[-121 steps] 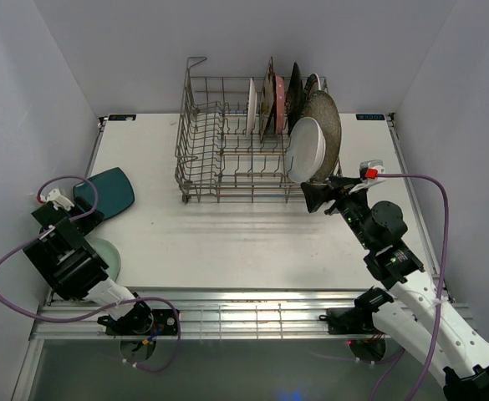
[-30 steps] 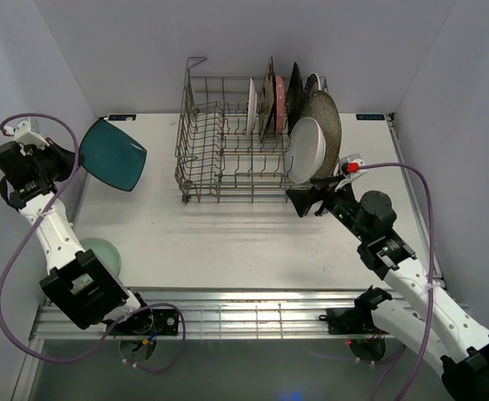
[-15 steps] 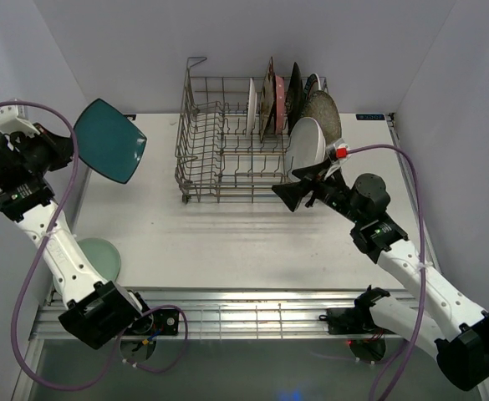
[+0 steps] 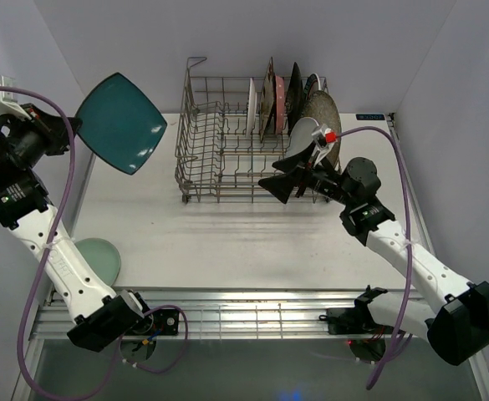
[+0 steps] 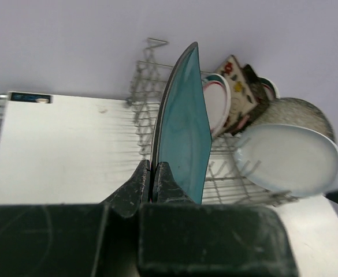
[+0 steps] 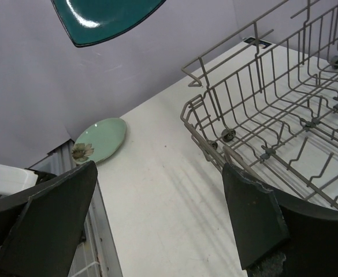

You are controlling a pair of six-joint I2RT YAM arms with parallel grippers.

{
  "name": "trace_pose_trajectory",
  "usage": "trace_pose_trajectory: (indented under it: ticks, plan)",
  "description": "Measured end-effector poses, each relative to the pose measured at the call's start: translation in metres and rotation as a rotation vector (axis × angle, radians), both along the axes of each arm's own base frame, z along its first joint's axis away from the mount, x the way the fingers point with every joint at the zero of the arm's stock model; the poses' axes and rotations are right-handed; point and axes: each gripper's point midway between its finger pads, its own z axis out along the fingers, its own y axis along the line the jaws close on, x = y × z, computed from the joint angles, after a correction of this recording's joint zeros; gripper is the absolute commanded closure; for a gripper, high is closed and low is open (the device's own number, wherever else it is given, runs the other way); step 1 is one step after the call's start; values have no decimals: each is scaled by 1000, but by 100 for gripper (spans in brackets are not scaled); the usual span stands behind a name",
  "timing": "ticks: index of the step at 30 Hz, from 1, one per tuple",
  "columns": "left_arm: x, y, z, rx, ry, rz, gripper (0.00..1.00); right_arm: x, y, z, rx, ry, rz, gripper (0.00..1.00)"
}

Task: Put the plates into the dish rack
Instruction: Insert the plate into the dish rack.

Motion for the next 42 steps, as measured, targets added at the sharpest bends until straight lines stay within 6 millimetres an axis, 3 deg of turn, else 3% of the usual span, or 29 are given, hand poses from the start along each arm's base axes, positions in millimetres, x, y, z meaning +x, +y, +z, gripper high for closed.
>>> trace_pose_trajectory:
  ticks: [6,17,23,33,42]
  plan:
    - [-12,-34,11,-82,-13,-192,100,3,15,7,35,23,76,7]
    - [-44,-75,34,-102,-61,-405,100,18,44,22,89,47,155,7]
    - [-54,-85,32,-104,-61,-451,100,20,62,27,124,57,211,7]
    - [-55,-95,30,-115,-57,-503,100,5,102,58,166,6,340,9]
    - [-49,-102,22,-137,-38,-547,100,-3,135,72,177,-17,419,19]
